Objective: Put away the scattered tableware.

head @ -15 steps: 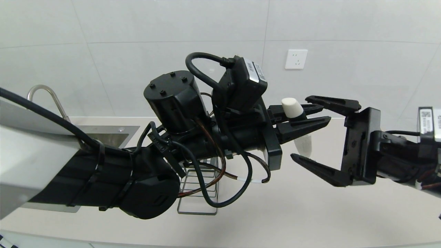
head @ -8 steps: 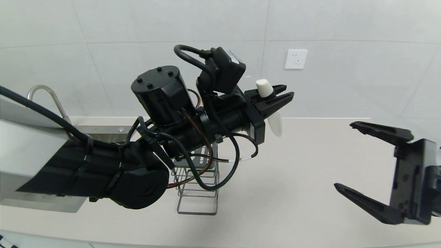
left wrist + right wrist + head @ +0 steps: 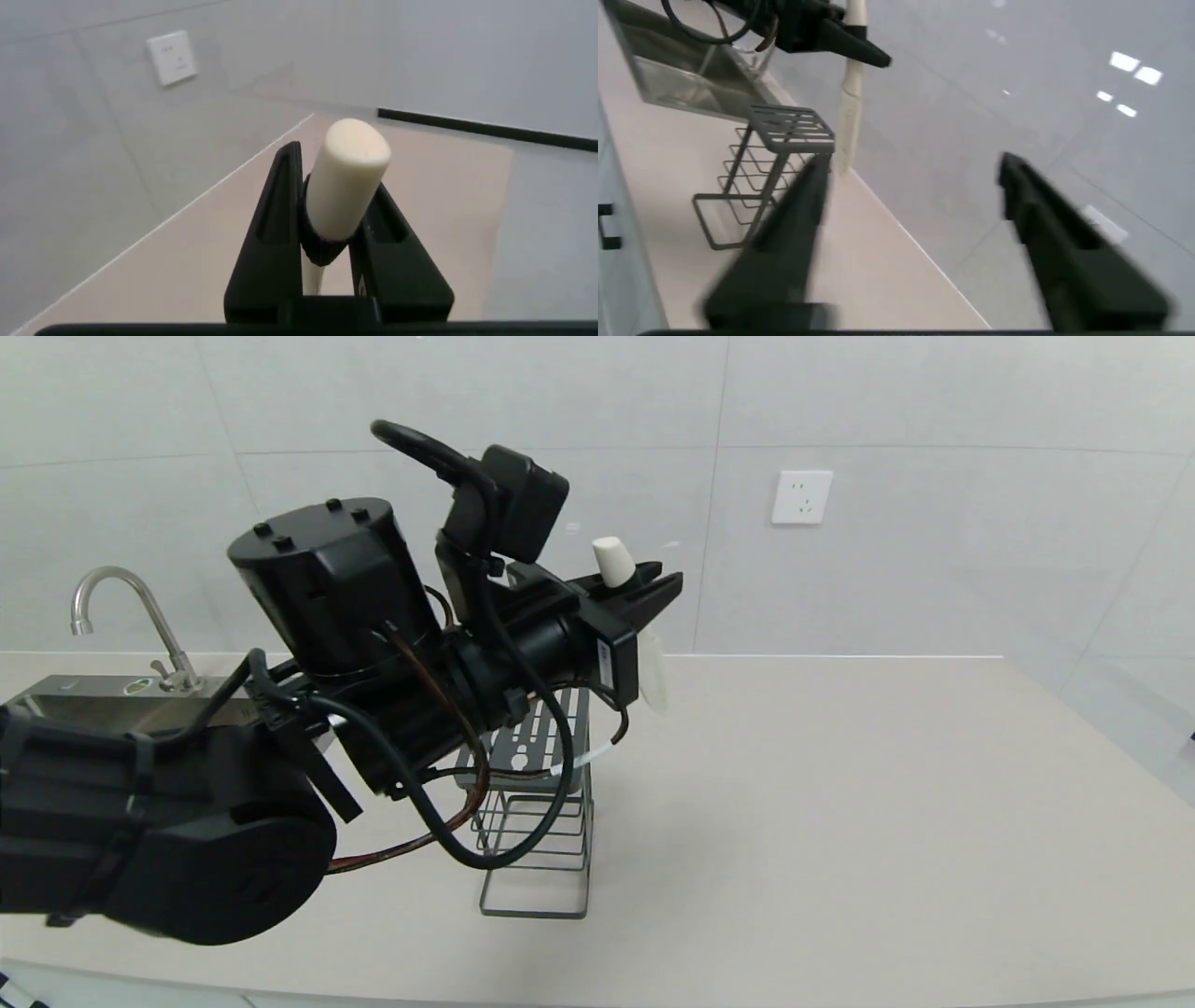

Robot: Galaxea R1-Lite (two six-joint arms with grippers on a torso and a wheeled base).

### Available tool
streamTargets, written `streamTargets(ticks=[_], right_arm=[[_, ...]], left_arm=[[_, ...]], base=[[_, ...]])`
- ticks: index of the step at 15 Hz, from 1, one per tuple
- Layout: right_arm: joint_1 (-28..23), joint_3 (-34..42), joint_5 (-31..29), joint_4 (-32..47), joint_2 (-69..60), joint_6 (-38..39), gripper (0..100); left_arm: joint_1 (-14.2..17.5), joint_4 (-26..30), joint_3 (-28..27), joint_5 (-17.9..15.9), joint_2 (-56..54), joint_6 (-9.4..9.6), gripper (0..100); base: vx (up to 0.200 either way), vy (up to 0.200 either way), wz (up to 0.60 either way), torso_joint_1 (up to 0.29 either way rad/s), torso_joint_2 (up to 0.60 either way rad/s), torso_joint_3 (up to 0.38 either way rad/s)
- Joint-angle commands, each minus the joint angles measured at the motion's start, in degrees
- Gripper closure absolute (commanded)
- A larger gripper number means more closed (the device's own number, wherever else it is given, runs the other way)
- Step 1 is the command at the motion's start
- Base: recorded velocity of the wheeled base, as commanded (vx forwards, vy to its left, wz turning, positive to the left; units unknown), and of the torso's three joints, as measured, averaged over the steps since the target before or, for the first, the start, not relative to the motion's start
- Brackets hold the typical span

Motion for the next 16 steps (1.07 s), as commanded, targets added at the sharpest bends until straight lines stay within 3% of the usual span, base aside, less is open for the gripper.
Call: streamTargets(ticks=[1, 4, 6, 8, 12, 13, 14, 16], right_arm=[[-3.35, 0.41, -3.07, 16.70, -25.13, 0.82, 100], [-3.26, 0.24, -3.33, 31.20, -40.78, 0.91, 100], [-2.03, 0.41, -11.24, 37.80, -44.56, 3.19, 100], [-2.03, 0.41, -11.86, 37.80, -44.56, 3.90, 100], [-2.65, 0.41, -16.87, 51.16, -46.75, 6.09, 100], [-2.65, 0.41, -25.74, 52.47, -46.75, 13.56, 100], [-2.65, 0.41, -30.40, 55.11, -46.75, 18.05, 100], [-2.65, 0.41, -33.39, 64.87, -46.75, 19.72, 100]], left_arm=[[-0.27, -0.15, -0.06, 2.09, -2.29, -0.03, 100], [-0.80, 0.55, -0.06, 9.92, -3.00, -0.03, 100], [-0.62, 1.60, 0.12, 14.31, -2.91, -0.03, 100], [-0.71, 2.13, 0.38, 15.81, -2.91, -0.03, 100], [-0.36, 2.13, 0.47, 17.83, -3.17, -0.03, 100], [0.17, 2.13, 0.47, 18.71, -3.17, -0.12, 100], [0.43, 2.04, 0.73, 19.50, -3.17, -0.12, 100], [0.43, 2.13, 1.44, 20.99, -3.61, -0.12, 100]], base=[[0.000, 0.000, 0.00, 0.000, 0.00, 0.000], [0.000, 0.000, 0.00, 0.000, 0.00, 0.000], [0.000, 0.000, 0.00, 0.000, 0.00, 0.000], [0.000, 0.000, 0.00, 0.000, 0.00, 0.000], [0.000, 0.000, 0.00, 0.000, 0.00, 0.000], [0.000, 0.000, 0.00, 0.000, 0.00, 0.000], [0.000, 0.000, 0.00, 0.000, 0.00, 0.000], [0.000, 0.000, 0.00, 0.000, 0.00, 0.000]])
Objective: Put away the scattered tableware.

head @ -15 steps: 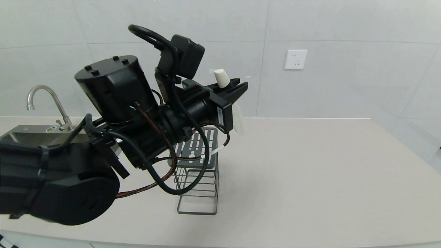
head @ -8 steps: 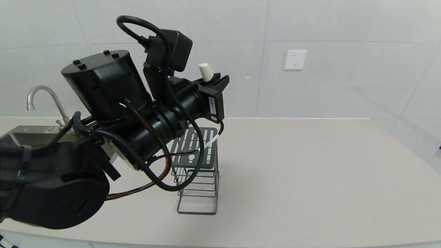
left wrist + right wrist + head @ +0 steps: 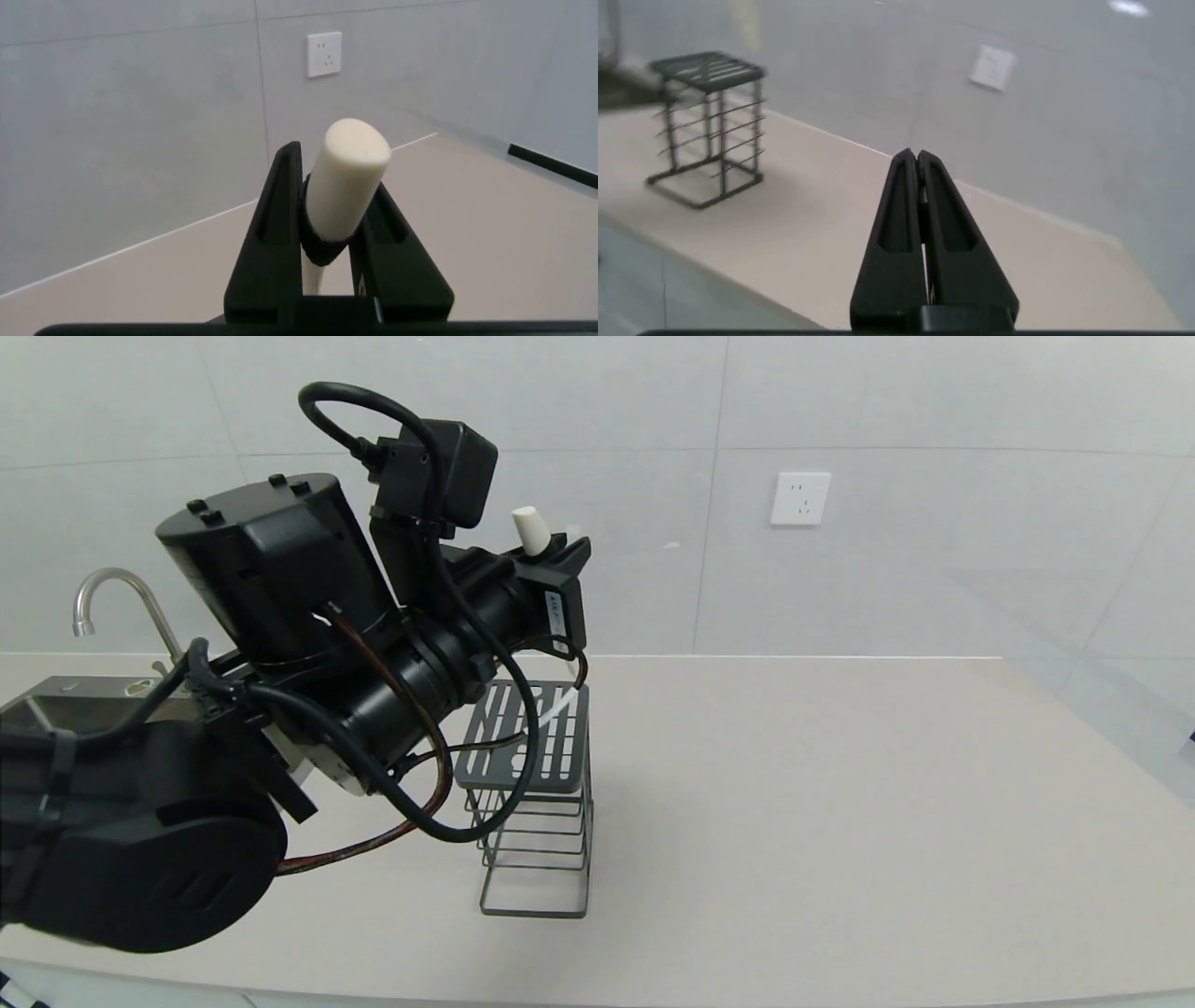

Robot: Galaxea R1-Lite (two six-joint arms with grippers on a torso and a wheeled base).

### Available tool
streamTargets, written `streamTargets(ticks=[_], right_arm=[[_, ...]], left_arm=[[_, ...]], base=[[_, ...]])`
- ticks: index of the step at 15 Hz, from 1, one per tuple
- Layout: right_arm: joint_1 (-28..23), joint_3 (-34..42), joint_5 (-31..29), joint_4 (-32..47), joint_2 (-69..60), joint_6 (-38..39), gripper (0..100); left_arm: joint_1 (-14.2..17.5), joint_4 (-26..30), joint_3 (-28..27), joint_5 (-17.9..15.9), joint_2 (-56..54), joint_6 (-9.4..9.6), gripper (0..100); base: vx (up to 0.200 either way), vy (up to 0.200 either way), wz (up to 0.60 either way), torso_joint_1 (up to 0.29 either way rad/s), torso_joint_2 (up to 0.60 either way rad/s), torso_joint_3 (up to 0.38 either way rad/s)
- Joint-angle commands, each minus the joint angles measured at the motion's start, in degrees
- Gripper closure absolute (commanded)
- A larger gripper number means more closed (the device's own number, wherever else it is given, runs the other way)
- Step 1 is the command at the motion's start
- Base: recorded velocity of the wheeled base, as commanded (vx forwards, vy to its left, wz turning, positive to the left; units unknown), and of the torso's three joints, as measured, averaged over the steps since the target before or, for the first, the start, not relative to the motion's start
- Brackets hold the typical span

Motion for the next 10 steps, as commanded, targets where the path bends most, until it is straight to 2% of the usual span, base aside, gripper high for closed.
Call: streamTargets(ticks=[1, 5, 6, 10], right_arm=[[0.00, -0.35, -1.66, 5.19, -0.14, 0.84, 100], [-0.09, -0.09, -2.72, 4.05, -0.05, -0.13, 100], [0.00, 0.00, -5.26, 5.90, -0.05, -1.36, 100], [0.00, 0.00, -5.35, 6.07, -0.05, -1.54, 100]], left_arm=[[-0.01, -0.03, 0.45, 0.98, -0.46, 0.02, 100], [-2.64, 0.15, 0.27, 3.26, -0.90, 0.10, 100], [-3.52, 2.35, 0.10, 5.02, -1.69, 0.37, 100], [-4.58, 11.40, -1.83, 10.91, -4.50, 0.54, 100]], base=[[0.000, 0.000, 0.00, 0.000, 0.00, 0.000], [0.000, 0.000, 0.00, 0.000, 0.00, 0.000], [0.000, 0.000, 0.00, 0.000, 0.00, 0.000], [0.000, 0.000, 0.00, 0.000, 0.00, 0.000]])
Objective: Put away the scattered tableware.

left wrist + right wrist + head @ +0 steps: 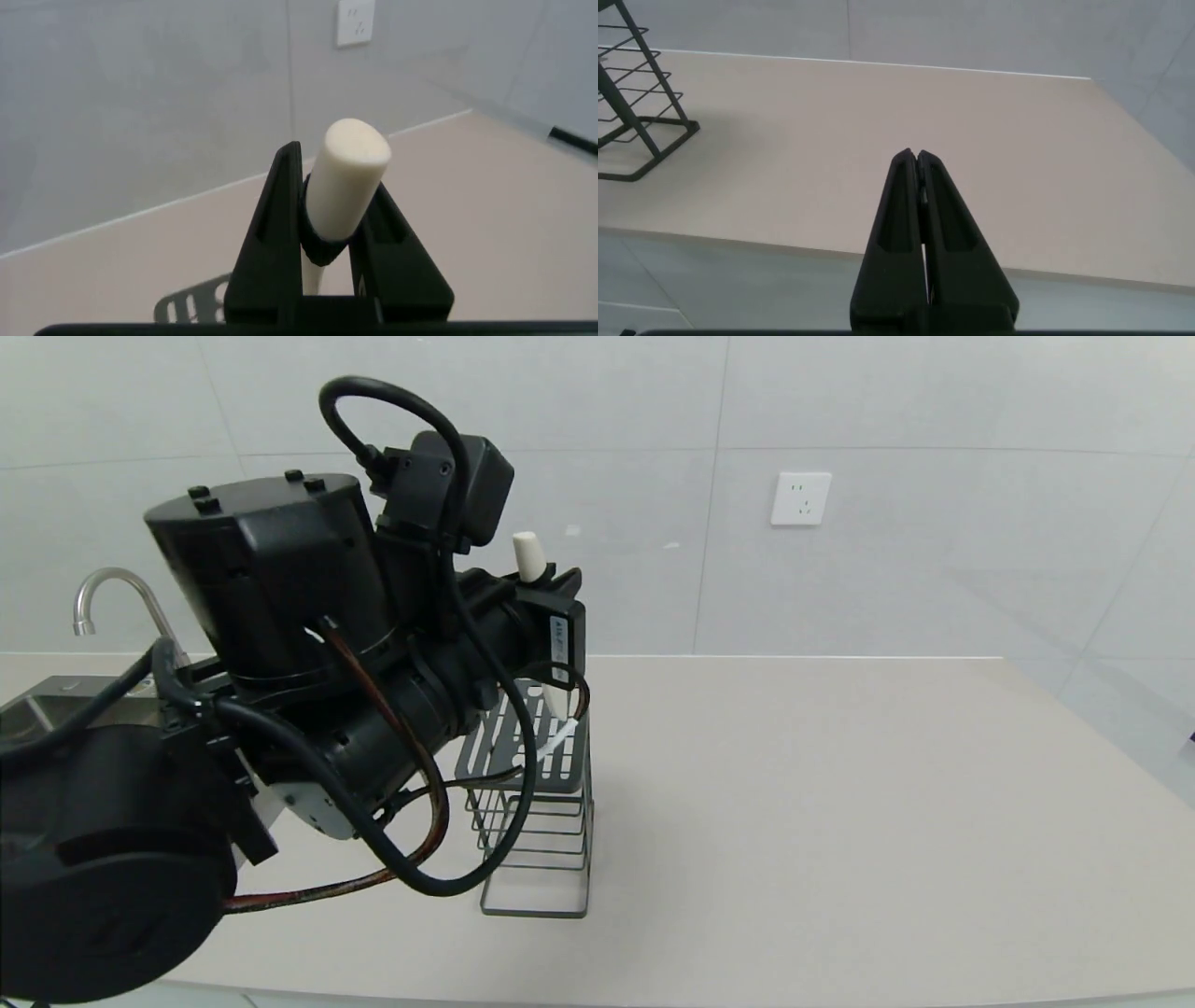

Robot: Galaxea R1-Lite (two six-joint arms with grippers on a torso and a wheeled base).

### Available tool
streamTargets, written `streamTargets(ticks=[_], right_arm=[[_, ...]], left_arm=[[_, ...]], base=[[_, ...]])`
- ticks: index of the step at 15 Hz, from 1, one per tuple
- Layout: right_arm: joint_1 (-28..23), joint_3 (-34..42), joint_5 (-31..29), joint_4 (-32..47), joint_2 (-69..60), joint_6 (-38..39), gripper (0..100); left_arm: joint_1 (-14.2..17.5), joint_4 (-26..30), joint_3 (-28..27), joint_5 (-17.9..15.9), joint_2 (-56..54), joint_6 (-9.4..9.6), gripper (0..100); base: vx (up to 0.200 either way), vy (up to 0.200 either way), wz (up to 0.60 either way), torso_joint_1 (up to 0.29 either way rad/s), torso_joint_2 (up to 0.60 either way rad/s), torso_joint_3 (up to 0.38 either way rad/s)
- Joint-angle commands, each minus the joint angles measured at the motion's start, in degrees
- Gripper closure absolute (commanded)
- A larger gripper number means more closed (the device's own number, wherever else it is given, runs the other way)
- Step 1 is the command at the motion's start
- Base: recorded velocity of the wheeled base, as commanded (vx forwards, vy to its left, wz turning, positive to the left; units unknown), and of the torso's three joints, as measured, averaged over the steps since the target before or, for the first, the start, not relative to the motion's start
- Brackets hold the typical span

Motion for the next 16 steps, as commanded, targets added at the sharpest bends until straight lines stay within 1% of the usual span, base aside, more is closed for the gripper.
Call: streamTargets(ticks=[1, 2, 3, 5, 7, 8, 10, 12, 14, 16], right_arm=[[0.00, 0.05, 0.04, -0.02, 0.13, -0.17, 100], [0.00, 0.05, 0.04, -0.02, 0.13, -0.17, 100], [0.00, 0.05, 0.12, -0.02, 0.13, -0.35, 100], [0.00, 0.05, 0.12, -0.02, 0.13, -0.44, 100], [0.00, 0.05, 0.21, -0.11, 0.13, -0.52, 100], [0.00, 0.05, 0.21, -0.11, 0.13, -0.61, 100], [0.00, 0.05, 0.21, -0.11, 0.13, -0.70, 100], [0.00, 0.05, 0.21, -0.11, 0.13, -1.14, 100], [0.00, 0.05, 0.21, -0.11, 0.13, -1.14, 100], [0.00, 0.05, 0.21, -0.11, 0.13, -1.14, 100]], left_arm=[[-0.31, 0.74, -2.02, 0.82, -0.96, 0.02, 100], [-0.31, 1.18, -3.78, 1.17, -0.52, 0.02, 100], [-1.37, 2.23, -7.73, 3.02, 1.67, -0.16, 100], [-3.56, 2.06, -7.91, 5.13, 3.43, -0.24, 100], [-4.35, 1.71, -8.44, 7.50, 5.72, -0.24, 100], [-4.35, 1.79, -8.53, 7.77, 6.16, -0.24, 100], [-3.65, 1.62, -8.44, 9.79, 6.68, -0.24, 100], [-3.48, 1.53, -8.26, 10.14, 6.60, -0.07, 100], [-3.65, 1.44, -8.00, 11.63, 6.77, -0.24, 100], [-3.56, 1.36, -8.09, 11.72, 7.12, -0.33, 100]], base=[[0.000, 0.000, 0.00, 0.000, 0.00, 0.000], [0.000, 0.000, 0.00, 0.000, 0.00, 0.000], [0.000, 0.000, 0.00, 0.000, 0.00, 0.000], [0.000, 0.000, 0.00, 0.000, 0.00, 0.000], [0.000, 0.000, 0.00, 0.000, 0.00, 0.000], [0.000, 0.000, 0.00, 0.000, 0.00, 0.000], [0.000, 0.000, 0.00, 0.000, 0.00, 0.000], [0.000, 0.000, 0.00, 0.000, 0.00, 0.000], [0.000, 0.000, 0.00, 0.000, 0.00, 0.000], [0.000, 0.000, 0.00, 0.000, 0.00, 0.000]])
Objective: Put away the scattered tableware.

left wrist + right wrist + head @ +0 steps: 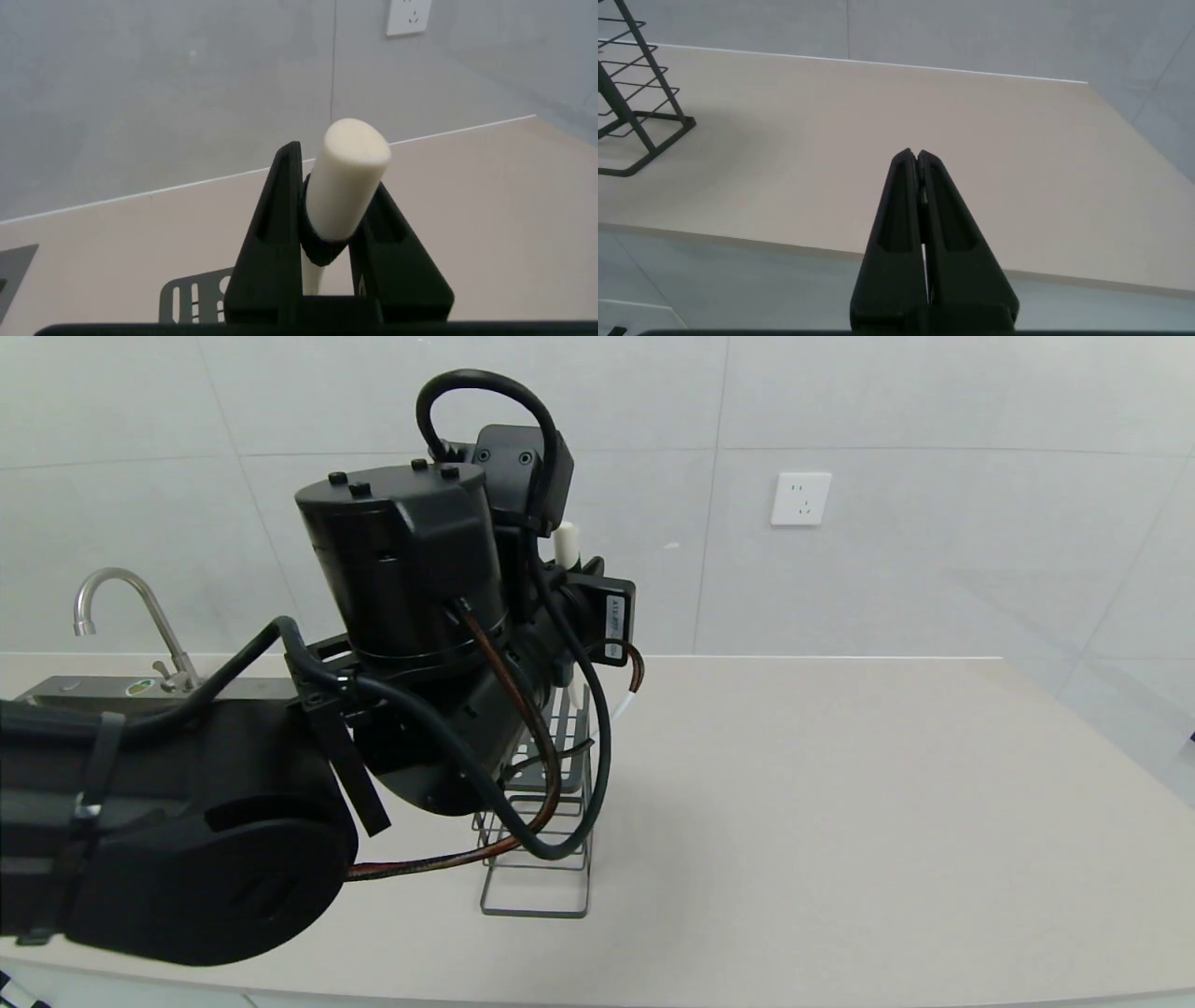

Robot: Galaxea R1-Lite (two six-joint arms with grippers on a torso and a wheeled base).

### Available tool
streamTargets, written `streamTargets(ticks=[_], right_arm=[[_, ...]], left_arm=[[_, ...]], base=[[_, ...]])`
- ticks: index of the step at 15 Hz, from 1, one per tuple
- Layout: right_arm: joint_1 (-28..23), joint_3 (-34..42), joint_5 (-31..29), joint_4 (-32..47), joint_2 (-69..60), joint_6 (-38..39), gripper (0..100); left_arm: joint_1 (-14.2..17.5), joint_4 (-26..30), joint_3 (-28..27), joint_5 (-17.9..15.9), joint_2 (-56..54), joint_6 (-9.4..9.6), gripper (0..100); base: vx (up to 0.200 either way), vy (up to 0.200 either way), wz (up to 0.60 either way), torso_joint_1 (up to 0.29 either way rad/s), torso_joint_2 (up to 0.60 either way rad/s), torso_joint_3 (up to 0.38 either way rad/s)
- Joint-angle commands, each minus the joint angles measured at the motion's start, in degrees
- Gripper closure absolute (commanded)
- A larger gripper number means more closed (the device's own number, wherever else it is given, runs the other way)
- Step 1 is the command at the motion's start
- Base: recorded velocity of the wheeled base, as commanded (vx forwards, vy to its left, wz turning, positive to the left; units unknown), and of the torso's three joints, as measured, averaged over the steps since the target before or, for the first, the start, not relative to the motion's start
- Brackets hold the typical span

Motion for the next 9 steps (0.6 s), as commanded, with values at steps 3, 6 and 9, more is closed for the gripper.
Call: streamTargets(ticks=[3, 6, 9], right_arm=[[0.00, 0.00, 0.04, -0.04, 0.04, 0.01, 100], [0.00, 0.00, 0.04, -0.04, 0.04, 0.09, 100], [0.00, 0.00, 0.04, -0.04, 0.04, 0.01, 100]], left_arm=[[1.61, -0.81, 0.07, 0.09, 1.78, 0.00, 100], [2.14, -1.25, -0.45, 0.09, 2.13, 0.08, 100], [1.97, -1.16, -0.10, 0.09, 2.21, 0.00, 100]], base=[[0.000, 0.000, 0.00, 0.000, 0.00, 0.000], [0.000, 0.000, 0.00, 0.000, 0.00, 0.000], [0.000, 0.000, 0.00, 0.000, 0.00, 0.000]])
